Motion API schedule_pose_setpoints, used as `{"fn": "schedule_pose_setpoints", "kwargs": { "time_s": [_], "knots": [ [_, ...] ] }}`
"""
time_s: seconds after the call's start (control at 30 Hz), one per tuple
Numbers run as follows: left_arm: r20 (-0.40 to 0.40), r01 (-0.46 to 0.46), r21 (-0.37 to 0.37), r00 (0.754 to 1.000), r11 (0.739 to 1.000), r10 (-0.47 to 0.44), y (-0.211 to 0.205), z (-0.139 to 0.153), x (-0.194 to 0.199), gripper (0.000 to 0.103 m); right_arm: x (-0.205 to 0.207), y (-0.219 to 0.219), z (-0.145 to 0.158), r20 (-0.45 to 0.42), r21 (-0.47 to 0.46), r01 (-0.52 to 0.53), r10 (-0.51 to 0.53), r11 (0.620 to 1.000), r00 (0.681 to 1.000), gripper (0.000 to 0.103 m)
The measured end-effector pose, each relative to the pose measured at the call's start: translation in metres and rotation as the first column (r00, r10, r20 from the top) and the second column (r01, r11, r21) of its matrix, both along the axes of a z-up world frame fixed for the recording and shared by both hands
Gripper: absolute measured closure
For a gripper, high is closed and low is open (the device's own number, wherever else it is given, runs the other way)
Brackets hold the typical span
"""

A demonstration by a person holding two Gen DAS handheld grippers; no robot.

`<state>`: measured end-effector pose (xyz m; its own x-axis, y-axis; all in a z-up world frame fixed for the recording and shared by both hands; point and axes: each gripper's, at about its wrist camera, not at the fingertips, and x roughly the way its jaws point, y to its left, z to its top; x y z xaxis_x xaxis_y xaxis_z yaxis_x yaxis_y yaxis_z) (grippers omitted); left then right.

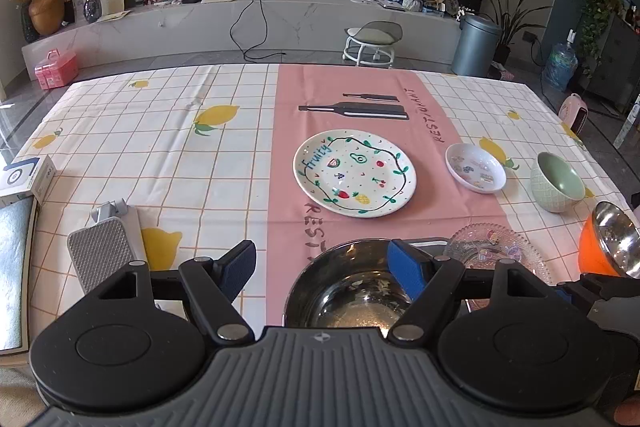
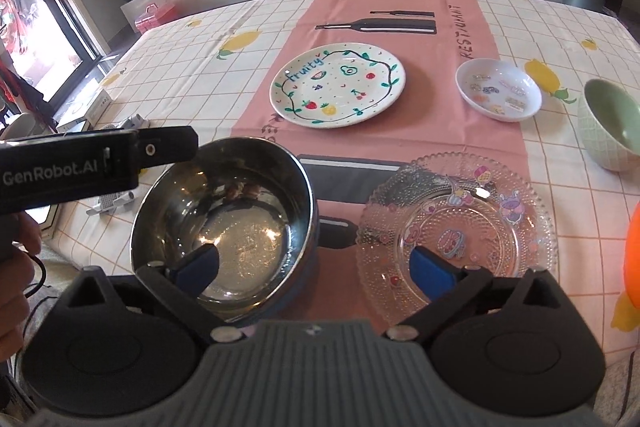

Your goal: Organize plates and bowls

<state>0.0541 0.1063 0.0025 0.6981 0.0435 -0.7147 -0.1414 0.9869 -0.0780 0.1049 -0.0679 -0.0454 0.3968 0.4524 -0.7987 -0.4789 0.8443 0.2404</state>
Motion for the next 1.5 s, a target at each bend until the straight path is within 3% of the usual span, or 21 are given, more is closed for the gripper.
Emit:
{"fn": "schedule_pose_setpoints", "kwargs": {
  "time_s": [0.2, 0.37, 0.63, 0.77, 0.83, 1.03, 1.3, 1.5],
  "knots": [
    [0.02, -0.014, 0.004, 1.0, 1.0, 0.014, -0.006, 0.014, -0.004, 0.015, 0.004, -0.006, 0.019, 0.071, 0.014, 0.02, -0.021, 1.0, 0.997, 0.003],
    [0.066, -0.089, 0.041, 0.994, 0.995, 0.086, -0.014, 0.029, -0.01, 0.015, 0.005, -0.014, 0.03, 0.126, -0.021, 0.035, -0.032, 0.999, 0.992, 0.003],
    [0.054, -0.04, 0.071, 0.998, 0.997, 0.036, -0.049, 0.057, 0.004, 0.015, 0.019, -0.056, 0.06, 0.162, -0.009, 0.132, -0.129, 0.991, 0.978, 0.003],
    [0.045, 0.021, 0.069, 0.999, 0.997, -0.024, -0.074, 0.067, 0.011, 0.015, 0.023, -0.076, 0.09, 0.362, -0.168, 0.26, -0.186, 0.951, 0.913, 0.003],
    [0.05, 0.044, 0.081, 0.998, 0.996, -0.048, -0.089, 0.071, 0.015, 0.015, 0.029, -0.095, 0.102, 0.4, -0.179, 0.318, -0.226, 0.931, 0.888, 0.003],
    [0.022, 0.096, 0.092, 0.995, 0.991, -0.098, -0.127, 0.071, 0.028, 0.015, 0.037, -0.167, 0.101, 0.373, -0.108, 0.492, -0.424, 0.864, 0.825, 0.003],
    [-0.045, 0.176, 0.073, 0.984, 0.982, -0.173, -0.184, 0.049, 0.052, 0.015, 0.043, -0.23, 0.064, 0.286, -0.067, 0.573, -0.534, 0.817, 0.795, 0.003],
    [-0.11, 0.269, 0.025, 0.958, 0.963, -0.265, -0.227, 0.024, 0.074, 0.016, 0.052, -0.267, 0.036, 0.177, -0.028, 0.617, -0.604, 0.786, 0.777, 0.004]
  ]
}}
